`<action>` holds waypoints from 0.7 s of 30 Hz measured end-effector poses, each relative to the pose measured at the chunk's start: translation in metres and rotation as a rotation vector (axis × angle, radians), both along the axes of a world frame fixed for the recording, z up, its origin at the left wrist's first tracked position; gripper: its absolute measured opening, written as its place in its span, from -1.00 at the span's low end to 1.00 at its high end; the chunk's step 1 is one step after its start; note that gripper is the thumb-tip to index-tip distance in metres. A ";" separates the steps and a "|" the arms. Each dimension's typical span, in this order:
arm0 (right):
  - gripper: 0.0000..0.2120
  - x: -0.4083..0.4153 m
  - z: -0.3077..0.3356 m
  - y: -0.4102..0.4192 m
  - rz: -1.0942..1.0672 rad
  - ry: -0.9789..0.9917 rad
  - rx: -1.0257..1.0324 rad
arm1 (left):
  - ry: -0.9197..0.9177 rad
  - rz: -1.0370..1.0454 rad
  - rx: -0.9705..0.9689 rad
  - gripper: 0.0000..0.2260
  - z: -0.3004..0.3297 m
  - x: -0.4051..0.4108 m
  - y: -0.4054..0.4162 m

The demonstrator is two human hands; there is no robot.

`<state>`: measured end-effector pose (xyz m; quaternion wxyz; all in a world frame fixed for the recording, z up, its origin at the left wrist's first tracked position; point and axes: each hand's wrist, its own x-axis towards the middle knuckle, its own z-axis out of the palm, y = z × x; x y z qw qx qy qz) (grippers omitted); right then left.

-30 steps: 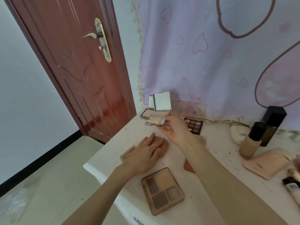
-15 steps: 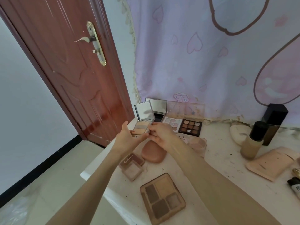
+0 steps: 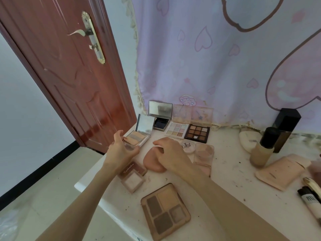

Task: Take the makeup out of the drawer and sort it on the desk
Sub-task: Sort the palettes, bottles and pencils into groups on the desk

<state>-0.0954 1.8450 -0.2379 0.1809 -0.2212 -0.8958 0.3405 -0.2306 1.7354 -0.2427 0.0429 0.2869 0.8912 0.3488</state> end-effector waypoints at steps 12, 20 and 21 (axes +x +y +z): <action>-0.27 0.021 0.001 -0.007 0.194 -0.293 0.085 | -0.005 0.016 -0.055 -0.28 -0.007 -0.006 0.017; -0.25 0.024 0.007 -0.009 0.142 -0.253 0.063 | 0.023 -0.173 0.107 -0.44 0.006 0.004 0.000; -0.23 0.027 0.009 -0.009 0.111 -0.196 -0.004 | 0.032 -0.234 0.148 -0.50 0.010 0.008 -0.004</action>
